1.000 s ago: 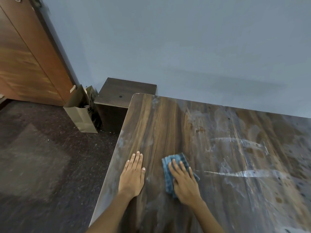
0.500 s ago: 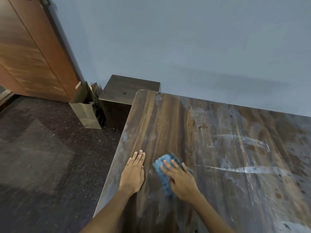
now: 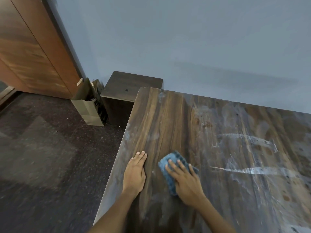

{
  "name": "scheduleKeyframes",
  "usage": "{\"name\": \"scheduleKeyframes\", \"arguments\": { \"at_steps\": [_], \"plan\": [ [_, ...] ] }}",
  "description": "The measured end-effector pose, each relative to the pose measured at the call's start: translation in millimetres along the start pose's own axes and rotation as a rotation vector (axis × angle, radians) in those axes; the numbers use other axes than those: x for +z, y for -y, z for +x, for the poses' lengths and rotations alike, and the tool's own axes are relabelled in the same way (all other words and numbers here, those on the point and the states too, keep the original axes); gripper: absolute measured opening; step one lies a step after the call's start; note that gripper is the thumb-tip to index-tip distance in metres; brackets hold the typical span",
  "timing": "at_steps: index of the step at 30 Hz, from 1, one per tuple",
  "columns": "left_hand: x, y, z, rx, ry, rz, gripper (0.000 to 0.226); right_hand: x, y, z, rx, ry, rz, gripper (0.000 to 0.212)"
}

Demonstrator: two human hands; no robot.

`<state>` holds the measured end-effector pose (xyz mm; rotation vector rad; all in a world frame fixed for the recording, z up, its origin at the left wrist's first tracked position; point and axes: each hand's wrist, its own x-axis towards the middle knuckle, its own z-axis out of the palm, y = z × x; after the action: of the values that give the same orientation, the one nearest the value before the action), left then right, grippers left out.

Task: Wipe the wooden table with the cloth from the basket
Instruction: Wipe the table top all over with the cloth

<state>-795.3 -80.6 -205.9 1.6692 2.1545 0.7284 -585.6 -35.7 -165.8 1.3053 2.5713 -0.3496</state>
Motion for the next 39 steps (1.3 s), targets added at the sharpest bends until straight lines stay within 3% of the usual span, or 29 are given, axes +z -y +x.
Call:
{"name": "scheduleKeyframes", "arguments": {
  "at_steps": [4, 8, 11, 16, 18, 20, 24, 31, 35, 39],
  "plan": [
    [1, -5, -1, -0.027, -0.009, 0.06, 0.053, -30, -19, 72, 0.165, -0.035, 0.13, 0.056],
    [0, -6, 0, -0.019, -0.012, 0.078, 0.054, -52, 2, 135, 0.242, -0.022, 0.186, 0.06],
    [-1, -3, 0, 0.024, -0.013, 0.098, 0.052, -49, 23, 141, 0.104, -0.019, 0.161, 0.06],
    [-3, 0, 1, 0.05, 0.001, 0.125, 0.05, -24, 23, 71, -0.17, -0.064, 0.144, 0.056],
    [-4, 0, 0, 0.064, 0.009, 0.123, 0.049, -17, 3, 51, -0.11, -0.128, 0.156, 0.064],
    [-3, 1, 0, 0.071, 0.02, 0.132, 0.048, -15, -23, 52, 0.054, -0.17, 0.173, 0.057],
    [0, 1, -5, 0.06, 0.047, 0.151, 0.05, -20, -23, 74, 0.301, -0.117, 0.185, 0.053],
    [3, 4, -11, 0.052, 0.105, 0.179, 0.061, 15, 48, -13, -0.191, -0.084, 0.202, 0.059],
    [1, 1, -21, 0.022, 0.083, 0.21, 0.062, 22, 3, -45, -0.052, -0.067, 0.241, 0.061],
    [-1, -4, -31, -0.008, 0.077, 0.207, 0.067, 4, -7, -6, 0.178, -0.068, 0.174, 0.051]
  ]
}}
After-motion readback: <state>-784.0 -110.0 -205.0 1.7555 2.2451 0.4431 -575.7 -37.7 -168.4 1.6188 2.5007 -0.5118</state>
